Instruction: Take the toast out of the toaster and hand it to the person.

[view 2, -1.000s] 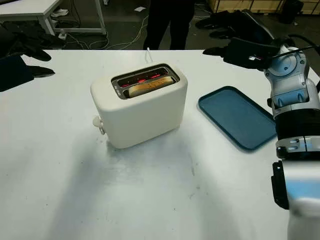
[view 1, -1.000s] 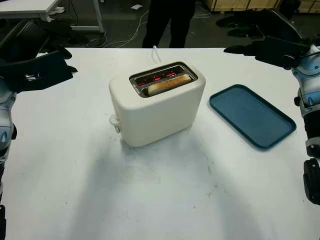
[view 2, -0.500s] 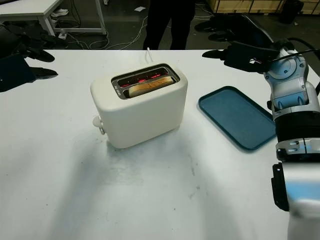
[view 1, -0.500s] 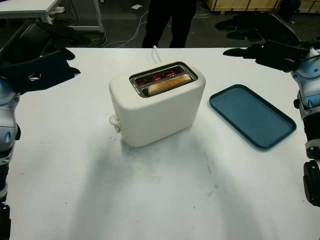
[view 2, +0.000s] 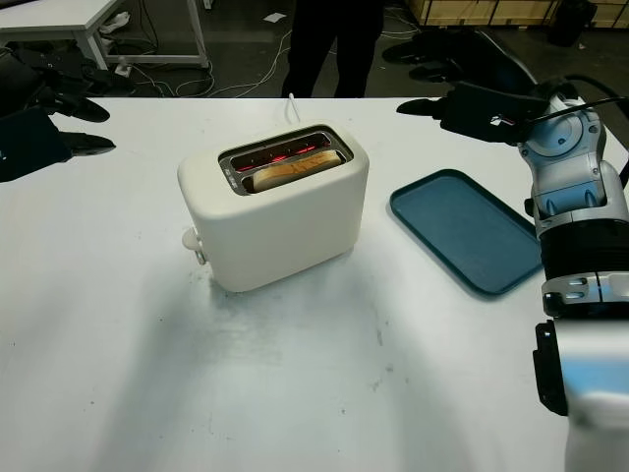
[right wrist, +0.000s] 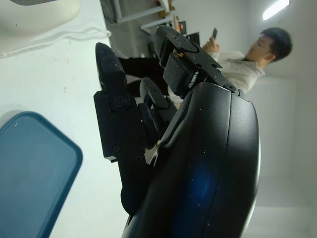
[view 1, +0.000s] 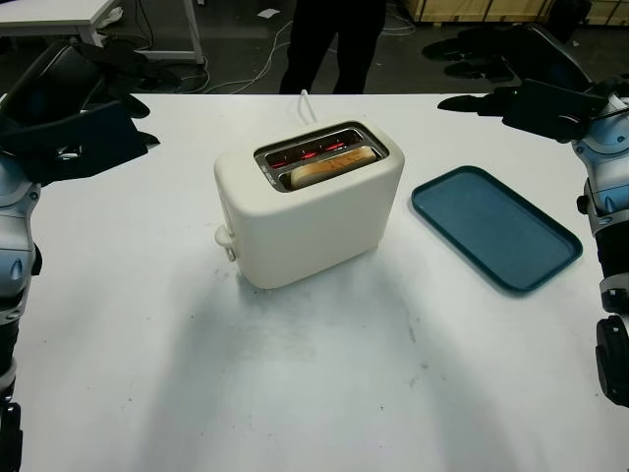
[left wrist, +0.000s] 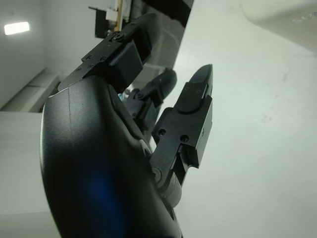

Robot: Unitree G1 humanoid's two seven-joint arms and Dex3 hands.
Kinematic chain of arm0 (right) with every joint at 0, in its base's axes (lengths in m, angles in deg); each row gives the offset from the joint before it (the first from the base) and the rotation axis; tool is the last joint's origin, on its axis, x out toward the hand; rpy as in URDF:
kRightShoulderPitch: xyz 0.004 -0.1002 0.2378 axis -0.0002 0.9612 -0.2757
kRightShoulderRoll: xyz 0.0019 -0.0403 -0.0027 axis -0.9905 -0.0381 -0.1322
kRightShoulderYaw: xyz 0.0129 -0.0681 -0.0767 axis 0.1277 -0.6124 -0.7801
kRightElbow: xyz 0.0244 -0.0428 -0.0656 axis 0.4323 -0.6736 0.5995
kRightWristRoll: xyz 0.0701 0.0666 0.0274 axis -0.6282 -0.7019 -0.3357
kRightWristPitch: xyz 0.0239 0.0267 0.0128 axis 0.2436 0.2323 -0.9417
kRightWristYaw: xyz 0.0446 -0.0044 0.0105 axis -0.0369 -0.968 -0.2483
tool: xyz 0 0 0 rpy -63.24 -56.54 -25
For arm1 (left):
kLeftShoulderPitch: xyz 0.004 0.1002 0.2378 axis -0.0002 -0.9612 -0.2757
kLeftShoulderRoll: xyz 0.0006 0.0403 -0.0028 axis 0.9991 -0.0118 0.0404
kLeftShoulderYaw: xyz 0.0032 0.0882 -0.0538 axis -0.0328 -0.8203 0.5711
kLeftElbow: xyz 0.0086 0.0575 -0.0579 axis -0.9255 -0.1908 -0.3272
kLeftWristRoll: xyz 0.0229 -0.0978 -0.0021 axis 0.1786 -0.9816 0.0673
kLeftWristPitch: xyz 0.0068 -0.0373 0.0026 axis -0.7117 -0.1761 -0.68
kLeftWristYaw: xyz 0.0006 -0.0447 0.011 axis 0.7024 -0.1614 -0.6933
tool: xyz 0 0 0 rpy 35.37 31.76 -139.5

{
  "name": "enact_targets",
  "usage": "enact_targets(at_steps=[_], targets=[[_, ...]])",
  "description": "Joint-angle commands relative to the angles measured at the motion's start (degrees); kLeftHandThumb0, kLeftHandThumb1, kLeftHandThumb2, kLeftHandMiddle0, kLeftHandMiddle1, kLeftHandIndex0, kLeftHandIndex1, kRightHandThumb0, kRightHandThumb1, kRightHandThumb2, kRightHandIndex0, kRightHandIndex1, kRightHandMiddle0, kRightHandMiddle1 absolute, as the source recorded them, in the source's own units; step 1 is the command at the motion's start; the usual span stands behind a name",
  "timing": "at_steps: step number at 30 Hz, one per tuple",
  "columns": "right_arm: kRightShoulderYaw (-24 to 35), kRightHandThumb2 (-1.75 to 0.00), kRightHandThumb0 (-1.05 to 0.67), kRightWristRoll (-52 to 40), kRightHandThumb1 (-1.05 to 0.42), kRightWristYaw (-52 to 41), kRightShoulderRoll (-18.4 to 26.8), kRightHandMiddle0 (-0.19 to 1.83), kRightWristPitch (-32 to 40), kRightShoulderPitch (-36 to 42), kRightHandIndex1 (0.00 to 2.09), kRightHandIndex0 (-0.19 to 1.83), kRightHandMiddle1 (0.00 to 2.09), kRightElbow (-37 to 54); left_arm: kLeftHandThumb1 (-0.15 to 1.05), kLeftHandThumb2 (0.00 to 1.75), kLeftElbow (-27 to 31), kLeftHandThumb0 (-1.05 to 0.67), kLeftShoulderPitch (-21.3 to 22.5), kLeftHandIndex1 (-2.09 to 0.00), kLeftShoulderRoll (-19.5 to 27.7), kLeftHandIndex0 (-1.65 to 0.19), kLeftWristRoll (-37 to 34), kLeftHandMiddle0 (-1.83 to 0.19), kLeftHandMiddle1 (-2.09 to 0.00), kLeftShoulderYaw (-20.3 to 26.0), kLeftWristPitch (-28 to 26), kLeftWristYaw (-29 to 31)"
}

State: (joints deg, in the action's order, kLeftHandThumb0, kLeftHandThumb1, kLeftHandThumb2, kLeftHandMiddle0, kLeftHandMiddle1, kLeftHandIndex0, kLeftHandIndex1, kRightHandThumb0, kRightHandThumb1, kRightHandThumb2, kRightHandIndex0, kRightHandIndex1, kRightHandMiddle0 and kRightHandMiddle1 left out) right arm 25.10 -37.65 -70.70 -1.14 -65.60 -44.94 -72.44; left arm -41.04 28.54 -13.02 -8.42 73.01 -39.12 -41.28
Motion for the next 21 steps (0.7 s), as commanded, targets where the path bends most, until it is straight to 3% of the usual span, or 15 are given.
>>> enact_targets(at_steps=[1, 21], targets=[[-0.05, -0.02, -0.41, -0.11, -0.92, 0.50, -0.14, 0.61, -0.66, 0.61, 0.01, 0.65, 0.00, 0.40, 0.82, 0.00, -0.24, 0.08, 0.92, -0.05, -0.13, -0.78, -0.45, -0.69, -0.44, 0.44, -0.88, 0.12], [0.19, -0.04, -0.46, -1.02, -0.92, -0.56, -0.19, 0.59, -0.91, 0.80, 0.00, 0.63, 0.00, 0.20, 0.83, 0.00, 0.11, 0.07, 0.62, -0.04, -0.02, -0.77, -0.51, -0.67, -0.43, 0.27, -1.90, 0.90]])
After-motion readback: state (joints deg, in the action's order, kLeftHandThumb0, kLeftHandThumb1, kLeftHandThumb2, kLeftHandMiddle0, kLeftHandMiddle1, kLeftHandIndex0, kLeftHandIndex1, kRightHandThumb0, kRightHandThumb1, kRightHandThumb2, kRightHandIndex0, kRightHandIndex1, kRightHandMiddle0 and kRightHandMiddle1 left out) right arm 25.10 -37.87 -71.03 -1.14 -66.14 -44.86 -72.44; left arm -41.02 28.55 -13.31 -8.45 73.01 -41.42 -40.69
